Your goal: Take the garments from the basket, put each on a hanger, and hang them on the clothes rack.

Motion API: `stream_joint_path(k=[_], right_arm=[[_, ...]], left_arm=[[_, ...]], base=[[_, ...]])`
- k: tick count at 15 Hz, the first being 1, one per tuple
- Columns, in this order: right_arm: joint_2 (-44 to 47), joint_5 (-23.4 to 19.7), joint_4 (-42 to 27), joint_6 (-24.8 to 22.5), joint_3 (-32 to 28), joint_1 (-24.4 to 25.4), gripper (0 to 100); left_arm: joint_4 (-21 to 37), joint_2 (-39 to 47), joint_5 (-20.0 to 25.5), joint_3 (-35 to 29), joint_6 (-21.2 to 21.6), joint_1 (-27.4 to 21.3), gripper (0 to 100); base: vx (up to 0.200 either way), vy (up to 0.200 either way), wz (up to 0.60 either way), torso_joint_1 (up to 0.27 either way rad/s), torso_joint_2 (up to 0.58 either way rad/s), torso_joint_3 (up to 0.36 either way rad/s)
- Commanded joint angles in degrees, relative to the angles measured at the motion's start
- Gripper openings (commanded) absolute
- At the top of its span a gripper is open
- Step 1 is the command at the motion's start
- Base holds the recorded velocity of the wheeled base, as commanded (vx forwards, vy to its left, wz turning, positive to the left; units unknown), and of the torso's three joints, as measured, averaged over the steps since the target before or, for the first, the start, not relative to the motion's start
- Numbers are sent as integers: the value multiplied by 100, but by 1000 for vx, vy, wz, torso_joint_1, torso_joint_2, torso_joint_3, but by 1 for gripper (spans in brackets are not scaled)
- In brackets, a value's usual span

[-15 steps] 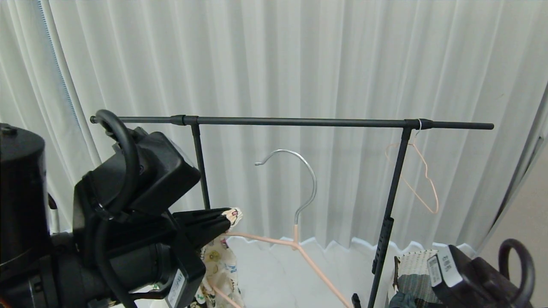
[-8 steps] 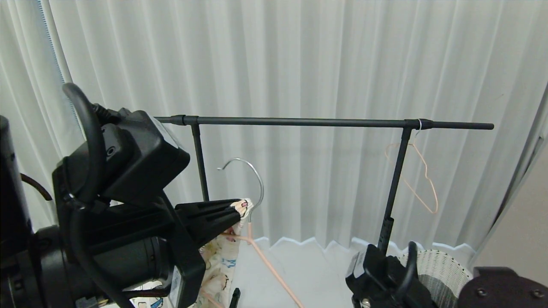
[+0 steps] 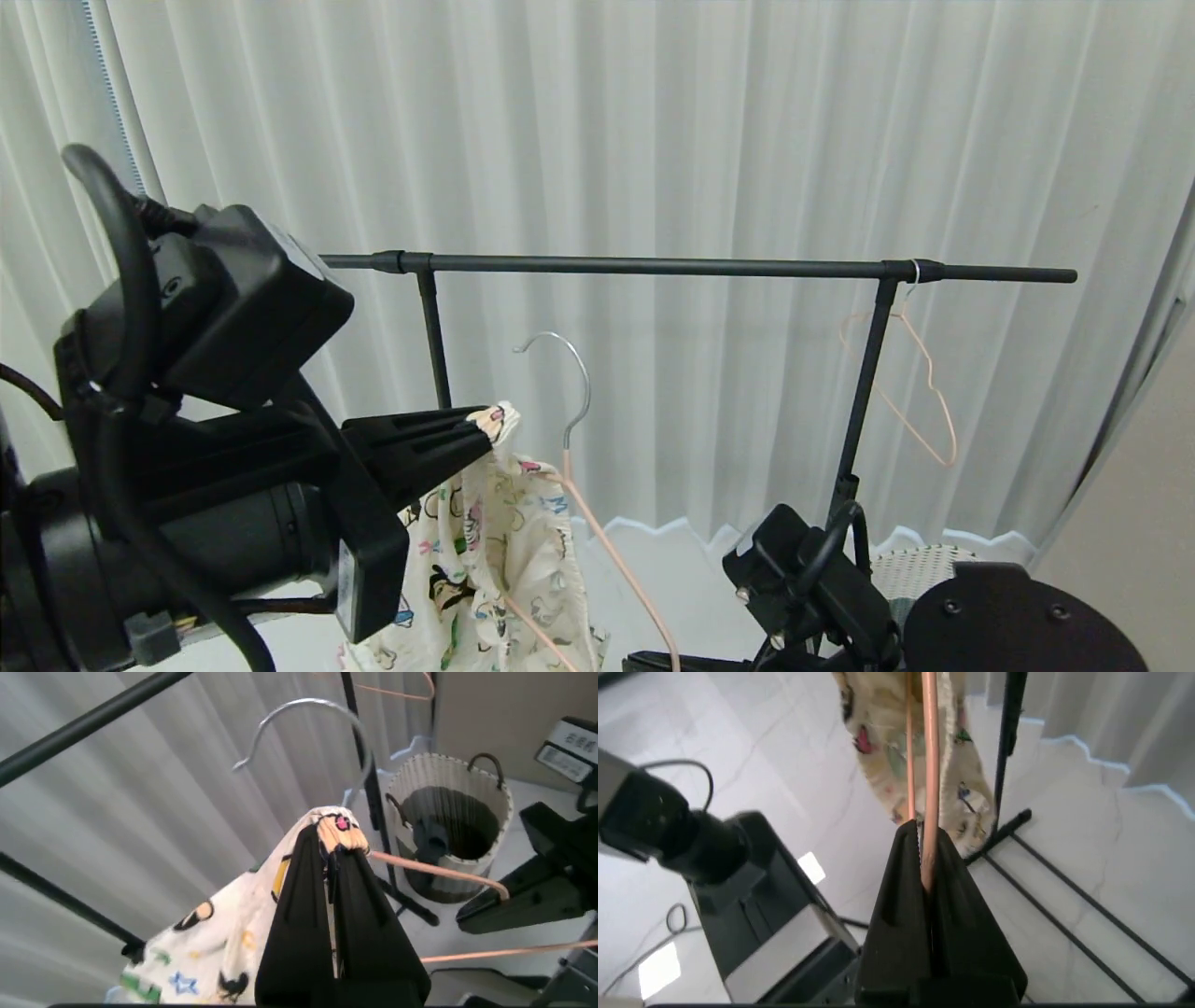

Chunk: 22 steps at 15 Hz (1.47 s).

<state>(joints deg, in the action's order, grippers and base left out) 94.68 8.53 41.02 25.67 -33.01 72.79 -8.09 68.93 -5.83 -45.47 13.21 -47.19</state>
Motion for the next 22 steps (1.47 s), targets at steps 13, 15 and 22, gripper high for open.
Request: stream_joint_path(k=[13,15,22], right_arm=[[33,395,521,-265,-12,244,0],[41,403,521,-282,-12,253,0],[41,799,530,-300,-83,262,0]], left_arm=[[-500,-11,3,117,32,122,0],[-570,-11,3,117,23,-27,0],[-570,42,-296,161,23,-291,0]], base=[[0,0,0,0,0,0],[0,0,0,0,0,0],[0,0,0,0,0,0]])
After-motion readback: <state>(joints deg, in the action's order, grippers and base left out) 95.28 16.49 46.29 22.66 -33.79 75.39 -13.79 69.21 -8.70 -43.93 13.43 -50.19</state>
